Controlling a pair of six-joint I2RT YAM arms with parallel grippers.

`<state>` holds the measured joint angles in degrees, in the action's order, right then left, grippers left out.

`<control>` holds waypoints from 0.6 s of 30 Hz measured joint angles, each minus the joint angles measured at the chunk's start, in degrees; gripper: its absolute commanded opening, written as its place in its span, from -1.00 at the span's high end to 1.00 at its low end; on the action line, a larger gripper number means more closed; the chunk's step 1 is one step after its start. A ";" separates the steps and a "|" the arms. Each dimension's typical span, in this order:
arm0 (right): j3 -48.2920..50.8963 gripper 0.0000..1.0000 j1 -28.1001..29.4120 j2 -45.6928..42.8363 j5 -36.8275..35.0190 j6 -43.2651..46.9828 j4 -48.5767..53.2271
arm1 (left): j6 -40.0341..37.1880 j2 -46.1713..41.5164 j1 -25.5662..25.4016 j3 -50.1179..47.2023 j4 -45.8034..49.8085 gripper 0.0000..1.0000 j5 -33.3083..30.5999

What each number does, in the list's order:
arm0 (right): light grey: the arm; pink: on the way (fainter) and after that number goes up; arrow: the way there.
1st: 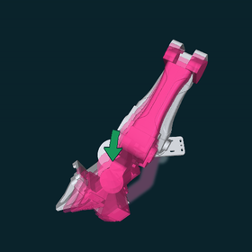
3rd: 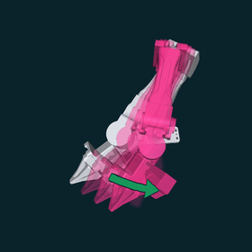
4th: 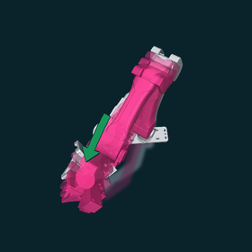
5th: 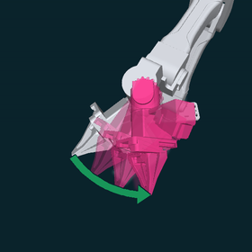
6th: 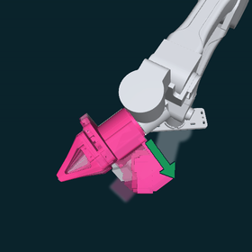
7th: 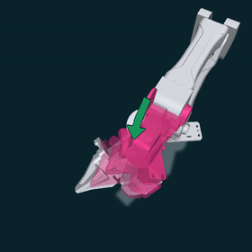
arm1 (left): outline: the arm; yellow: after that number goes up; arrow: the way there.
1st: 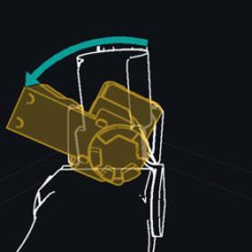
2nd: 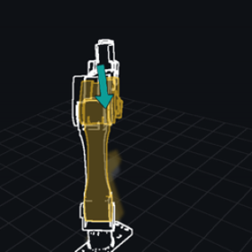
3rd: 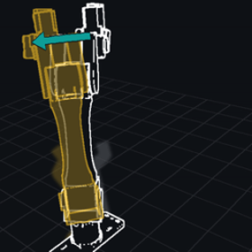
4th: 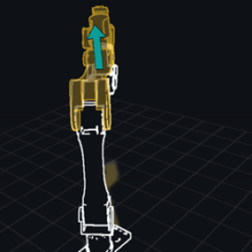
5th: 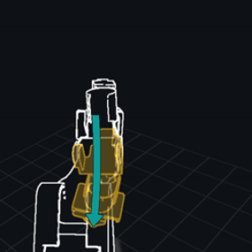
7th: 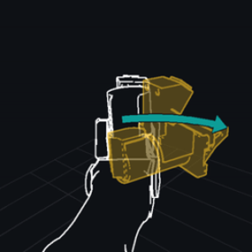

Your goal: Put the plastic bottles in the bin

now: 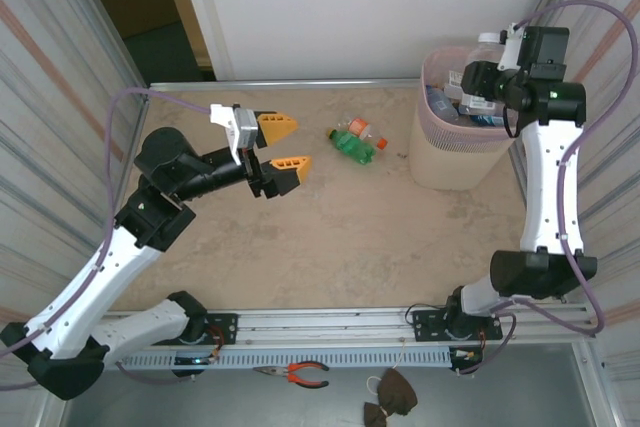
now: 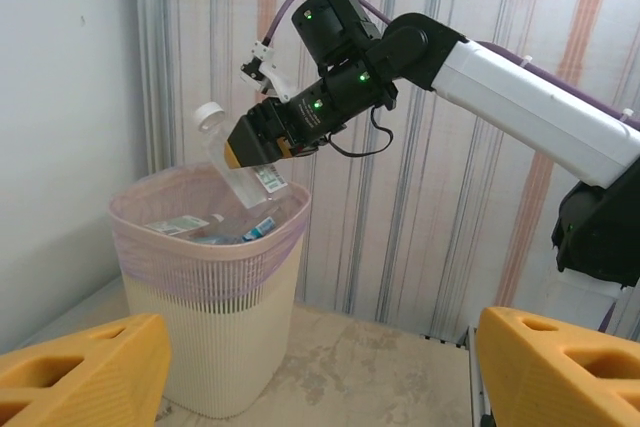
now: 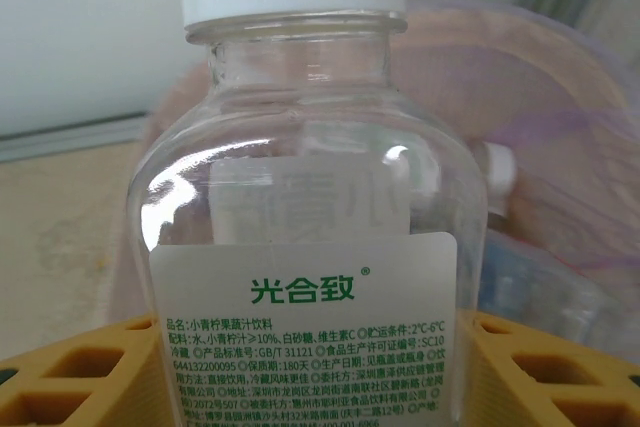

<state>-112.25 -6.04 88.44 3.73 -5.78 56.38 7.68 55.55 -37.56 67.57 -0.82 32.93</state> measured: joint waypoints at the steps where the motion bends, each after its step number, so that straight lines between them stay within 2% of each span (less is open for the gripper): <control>1: -1.16 0.02 -0.28 1.31 -0.83 0.44 1.25 | 0.00 0.22 0.15 0.00 0.00 -0.60 0.00; 8: -3.87 0.00 -0.35 7.98 -4.02 3.15 8.09 | 0.09 1.95 1.42 -0.33 -0.15 -0.58 0.42; 18: 3.10 -0.05 -0.35 11.06 -5.35 3.69 8.96 | 0.76 2.23 1.62 -1.97 -0.70 -0.57 0.42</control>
<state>-109.14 -6.39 99.50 -1.63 -2.09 65.34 8.45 57.78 -35.94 65.60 -1.52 33.34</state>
